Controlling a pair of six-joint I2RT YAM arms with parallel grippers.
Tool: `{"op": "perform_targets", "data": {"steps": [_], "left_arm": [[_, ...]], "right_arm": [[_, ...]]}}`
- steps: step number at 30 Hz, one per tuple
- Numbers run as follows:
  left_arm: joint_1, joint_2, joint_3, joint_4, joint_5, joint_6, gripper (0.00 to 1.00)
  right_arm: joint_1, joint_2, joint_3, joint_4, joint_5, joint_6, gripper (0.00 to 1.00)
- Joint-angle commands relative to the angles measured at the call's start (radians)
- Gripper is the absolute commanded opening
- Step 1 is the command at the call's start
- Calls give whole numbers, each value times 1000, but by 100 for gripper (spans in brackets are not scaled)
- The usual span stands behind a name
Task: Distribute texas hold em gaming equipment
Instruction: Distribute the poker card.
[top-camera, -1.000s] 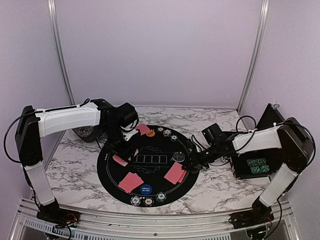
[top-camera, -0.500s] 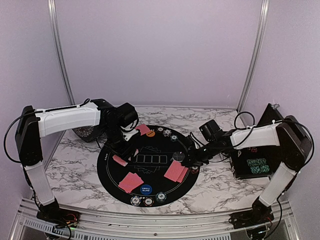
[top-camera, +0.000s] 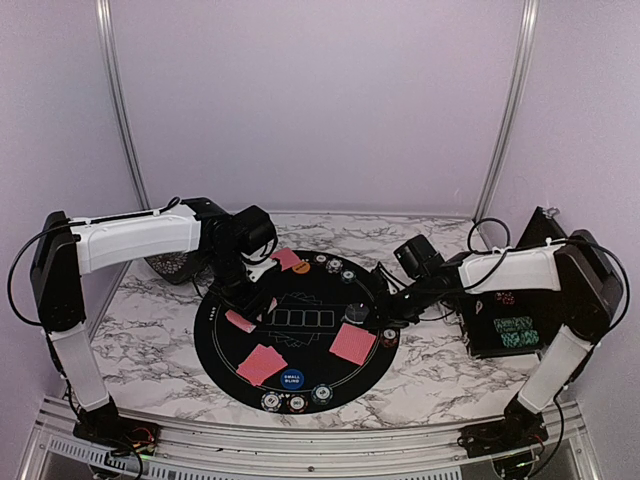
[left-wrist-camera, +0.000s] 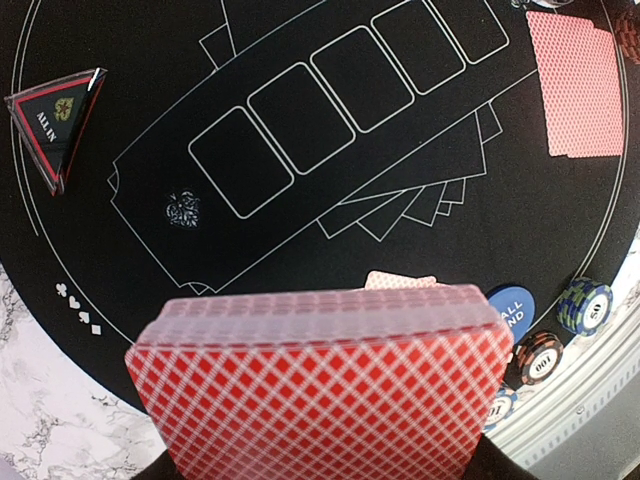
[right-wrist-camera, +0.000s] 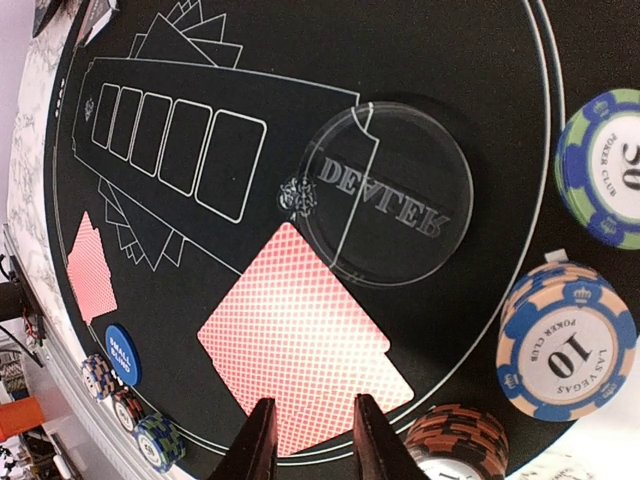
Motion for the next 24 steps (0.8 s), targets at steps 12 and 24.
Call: {"op": "perform_targets", "data": {"steps": [12, 24], "left_arm": [[5, -26, 25, -1, 13, 15, 57], [5, -31, 23, -5, 7, 14, 57]], "right_arm": [[13, -57, 62, 42, -18, 34, 29], [9, -63, 57, 170, -90, 109, 43]]}}
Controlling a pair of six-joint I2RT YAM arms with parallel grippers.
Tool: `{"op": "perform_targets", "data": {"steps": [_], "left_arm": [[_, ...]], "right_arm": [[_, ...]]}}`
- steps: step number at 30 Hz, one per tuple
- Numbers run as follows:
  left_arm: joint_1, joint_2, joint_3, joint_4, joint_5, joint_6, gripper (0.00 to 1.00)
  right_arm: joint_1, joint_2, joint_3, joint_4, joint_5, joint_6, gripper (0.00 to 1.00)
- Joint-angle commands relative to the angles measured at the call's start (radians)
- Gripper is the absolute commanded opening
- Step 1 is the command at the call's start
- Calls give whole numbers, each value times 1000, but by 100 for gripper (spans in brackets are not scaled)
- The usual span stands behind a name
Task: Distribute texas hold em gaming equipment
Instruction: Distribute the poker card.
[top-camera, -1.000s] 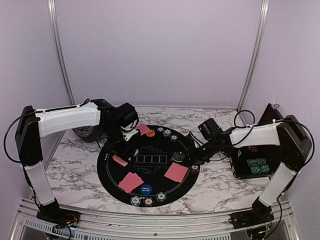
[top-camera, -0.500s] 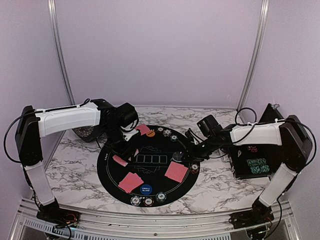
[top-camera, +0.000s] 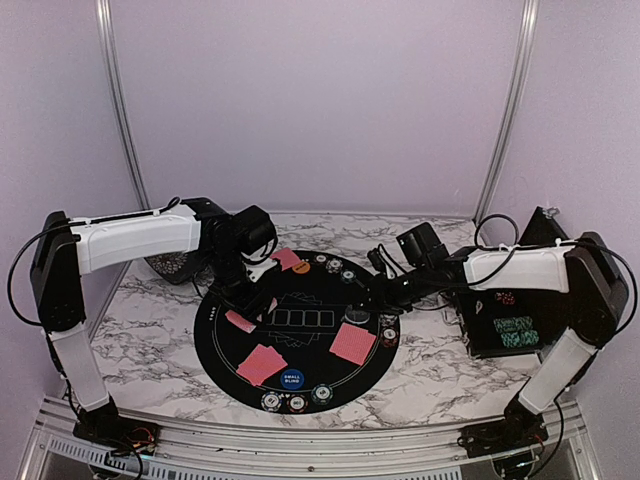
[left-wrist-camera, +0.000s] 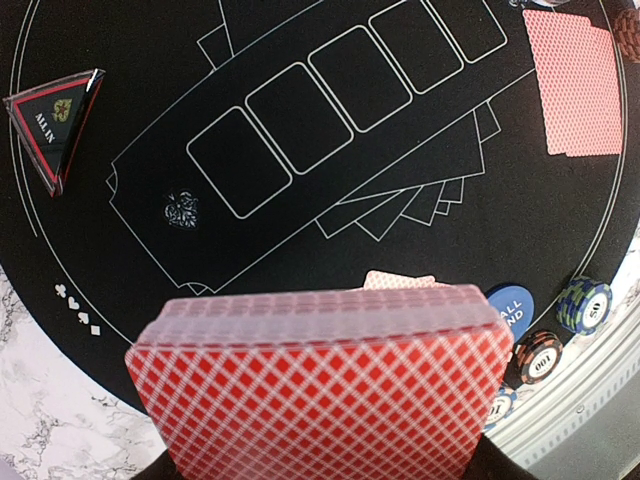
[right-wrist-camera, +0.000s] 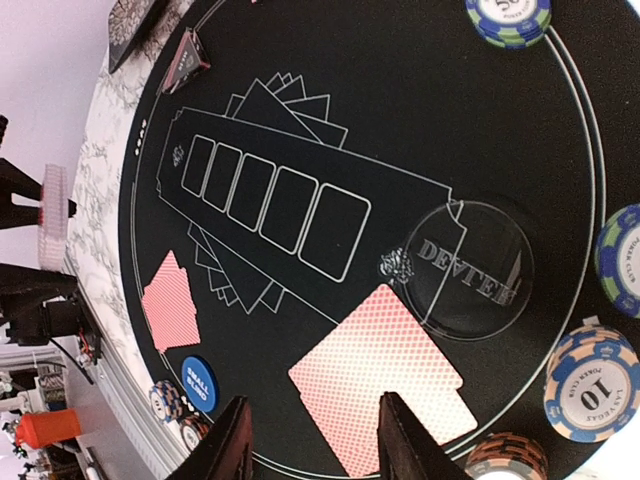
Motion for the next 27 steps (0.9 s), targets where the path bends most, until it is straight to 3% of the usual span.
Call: {"op": "perform_targets", "data": {"steps": [1, 27], "left_arm": [[4, -32, 22, -6, 1, 12, 57], [4, -39, 17, -6, 1, 8, 57]], "right_arm": [[4, -25, 29, 83, -41, 46, 44], [-2, -4, 10, 229, -138, 136, 50]]}}
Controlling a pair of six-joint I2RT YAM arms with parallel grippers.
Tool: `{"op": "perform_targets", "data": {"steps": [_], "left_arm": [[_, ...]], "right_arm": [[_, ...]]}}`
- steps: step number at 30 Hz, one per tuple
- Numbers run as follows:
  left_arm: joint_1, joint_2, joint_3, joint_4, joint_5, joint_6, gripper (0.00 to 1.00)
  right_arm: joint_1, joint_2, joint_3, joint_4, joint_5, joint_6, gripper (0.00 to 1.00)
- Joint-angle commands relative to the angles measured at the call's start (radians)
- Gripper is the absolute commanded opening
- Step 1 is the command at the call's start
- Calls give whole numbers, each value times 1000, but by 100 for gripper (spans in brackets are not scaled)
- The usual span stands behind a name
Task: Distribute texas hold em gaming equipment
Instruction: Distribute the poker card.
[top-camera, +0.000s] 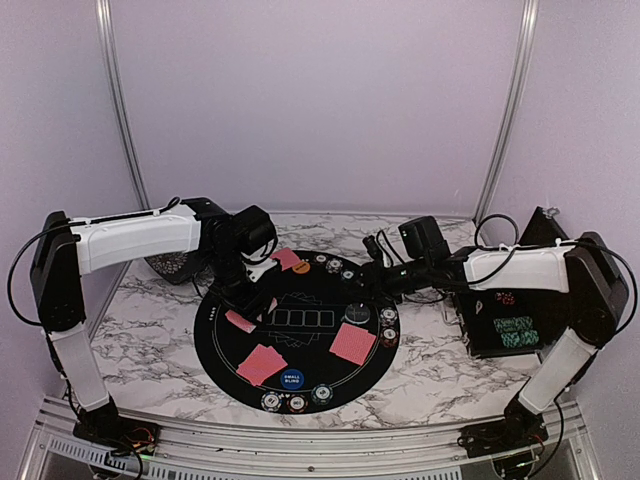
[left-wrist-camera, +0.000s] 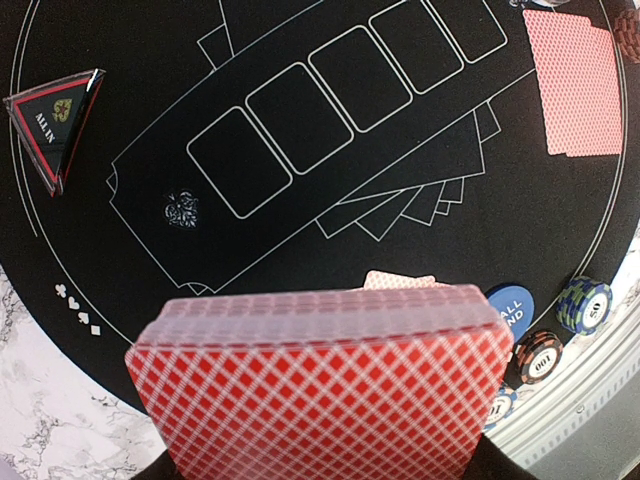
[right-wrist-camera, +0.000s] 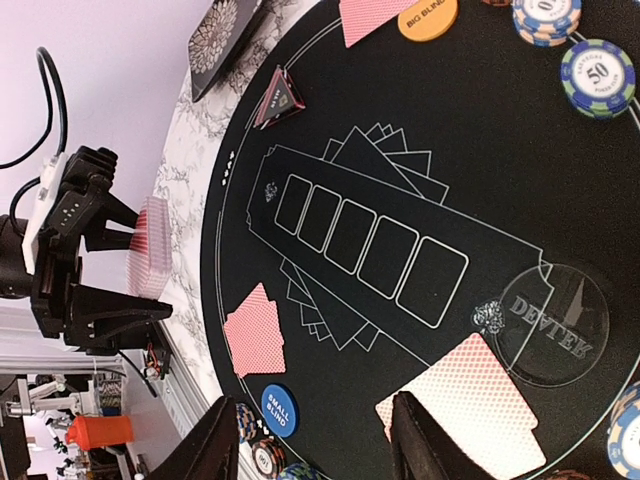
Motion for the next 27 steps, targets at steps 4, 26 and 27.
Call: {"op": "perform_targets", "data": {"steps": [4, 26, 27], "left_arm": [[4, -40, 18, -8, 3, 7, 57], [4, -43, 33, -10, 18, 12, 57], [2, -43, 34, -10, 19, 12, 57]], "right_arm": [[9, 13, 13, 91, -42, 38, 50], [124, 335, 192, 478, -270, 341, 57], [126, 344, 200, 478, -271, 344, 57]]}}
